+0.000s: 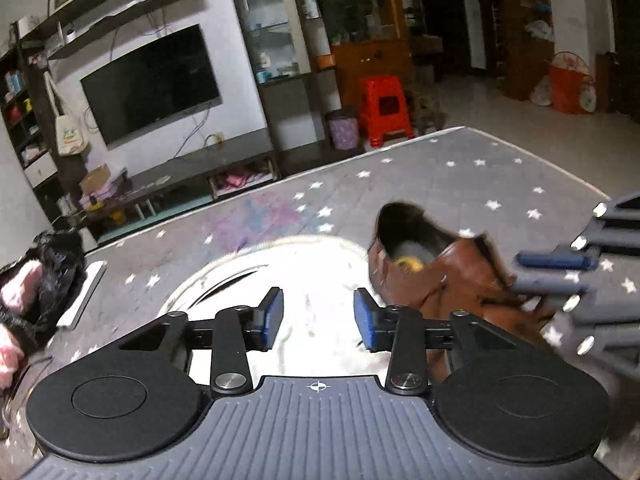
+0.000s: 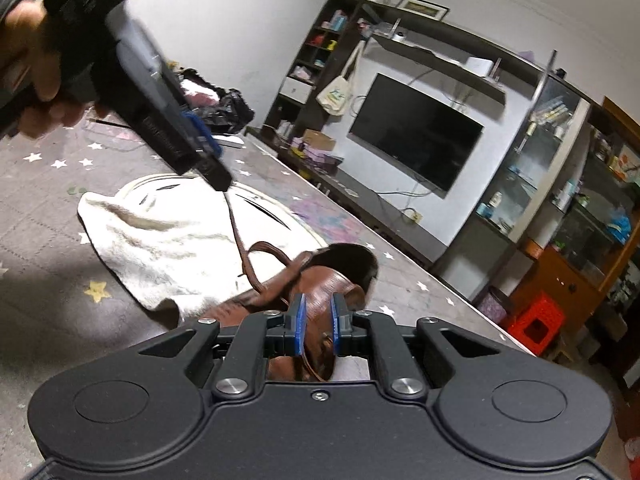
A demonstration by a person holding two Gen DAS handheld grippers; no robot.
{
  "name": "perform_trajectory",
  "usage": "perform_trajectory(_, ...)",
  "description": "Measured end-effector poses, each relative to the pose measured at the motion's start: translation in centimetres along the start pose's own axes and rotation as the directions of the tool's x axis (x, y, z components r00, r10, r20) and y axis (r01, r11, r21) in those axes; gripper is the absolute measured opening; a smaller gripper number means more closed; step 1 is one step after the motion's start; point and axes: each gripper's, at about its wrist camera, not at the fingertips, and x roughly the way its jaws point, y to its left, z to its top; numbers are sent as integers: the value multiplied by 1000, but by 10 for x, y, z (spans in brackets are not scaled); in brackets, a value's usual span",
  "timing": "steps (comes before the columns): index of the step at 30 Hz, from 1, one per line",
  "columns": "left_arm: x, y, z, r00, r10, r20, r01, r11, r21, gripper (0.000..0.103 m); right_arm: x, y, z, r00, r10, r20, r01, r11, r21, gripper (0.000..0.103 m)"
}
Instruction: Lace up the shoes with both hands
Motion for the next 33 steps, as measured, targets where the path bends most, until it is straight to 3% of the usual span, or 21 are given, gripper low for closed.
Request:
perform_trajectory(5, 22, -20, 20, 995, -99, -23, 99, 995, 6, 48, 11, 3, 5, 1000, 15, -8, -15, 1000, -21, 12)
perform_trajectory(14, 58, -27, 25, 987, -125, -103, 123, 992, -27, 46, 18, 1, 1, 999, 33, -14, -34, 999, -31, 12)
perform_trajectory(24, 53, 14, 11, 973, -223, -53, 213, 967, -142, 41, 30, 5, 7, 997, 76, -4, -76, 995, -64, 12)
perform_trajectory(33, 51, 19, 9, 970, -242, -38, 234, 961, -149, 41, 49, 10, 12, 996, 87, -10, -88, 990, -109, 12)
